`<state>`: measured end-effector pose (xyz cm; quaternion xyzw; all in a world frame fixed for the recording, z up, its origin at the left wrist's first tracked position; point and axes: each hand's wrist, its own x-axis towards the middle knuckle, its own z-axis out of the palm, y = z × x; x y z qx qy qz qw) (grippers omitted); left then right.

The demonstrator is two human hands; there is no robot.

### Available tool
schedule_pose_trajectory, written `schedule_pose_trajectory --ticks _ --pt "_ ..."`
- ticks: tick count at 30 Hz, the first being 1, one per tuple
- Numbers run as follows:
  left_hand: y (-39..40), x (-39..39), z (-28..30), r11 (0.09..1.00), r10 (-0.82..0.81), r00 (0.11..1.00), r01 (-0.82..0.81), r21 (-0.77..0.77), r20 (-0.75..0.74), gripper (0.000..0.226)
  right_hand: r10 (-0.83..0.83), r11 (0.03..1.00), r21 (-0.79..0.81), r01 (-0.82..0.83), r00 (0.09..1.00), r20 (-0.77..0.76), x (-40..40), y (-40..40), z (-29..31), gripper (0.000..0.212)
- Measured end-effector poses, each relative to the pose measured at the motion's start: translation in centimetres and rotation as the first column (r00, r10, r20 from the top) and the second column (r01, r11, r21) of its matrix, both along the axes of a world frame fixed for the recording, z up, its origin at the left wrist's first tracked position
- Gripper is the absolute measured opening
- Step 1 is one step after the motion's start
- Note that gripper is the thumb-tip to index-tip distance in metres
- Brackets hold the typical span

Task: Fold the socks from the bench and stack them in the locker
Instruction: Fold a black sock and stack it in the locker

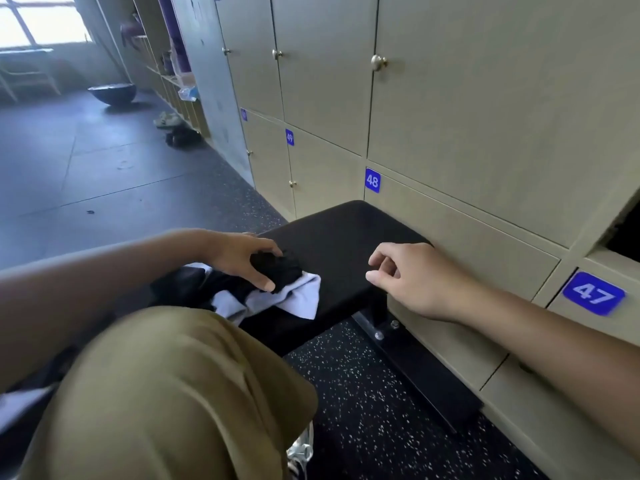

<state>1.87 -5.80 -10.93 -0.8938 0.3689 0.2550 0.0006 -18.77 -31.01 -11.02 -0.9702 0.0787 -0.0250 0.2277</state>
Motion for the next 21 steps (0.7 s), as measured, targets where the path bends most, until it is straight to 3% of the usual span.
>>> schedule_pose_trajectory --ticks 5,11,15,18,21 --pt "1.1 -0.1 -1.8 0.997 -0.049 0.981 0.058 -0.046 0.185 0.071 0.026 1.0 0.006 -0.026 1.0 -0.009 0.9 1.2 -0.9 0.02" --pt "1.9 0.0 -2.5 0.967 0.025 0.975 0.033 -0.254 0.221 0.042 0.033 0.999 -0.004 -0.033 0.999 -0.033 1.0 1.2 -1.4 0.021" --pt "2.4 0.1 -2.4 0.916 0.113 0.977 -0.031 -0.4 0.183 0.024 0.008 1.0 0.009 -0.008 1.0 -0.02 1.0 0.8 -1.3 0.018" --pt "2.1 0.2 -1.1 0.848 0.173 0.976 -0.077 -0.525 0.136 0.023 -0.008 1.0 0.01 0.008 1.0 -0.007 1.1 0.4 -1.0 0.018" --pt "1.1 0.1 0.8 0.733 0.213 0.977 -0.171 -0.659 -0.017 0.02 -0.029 0.999 0.038 0.028 0.999 0.023 1.1 0.2 -0.7 0.017"
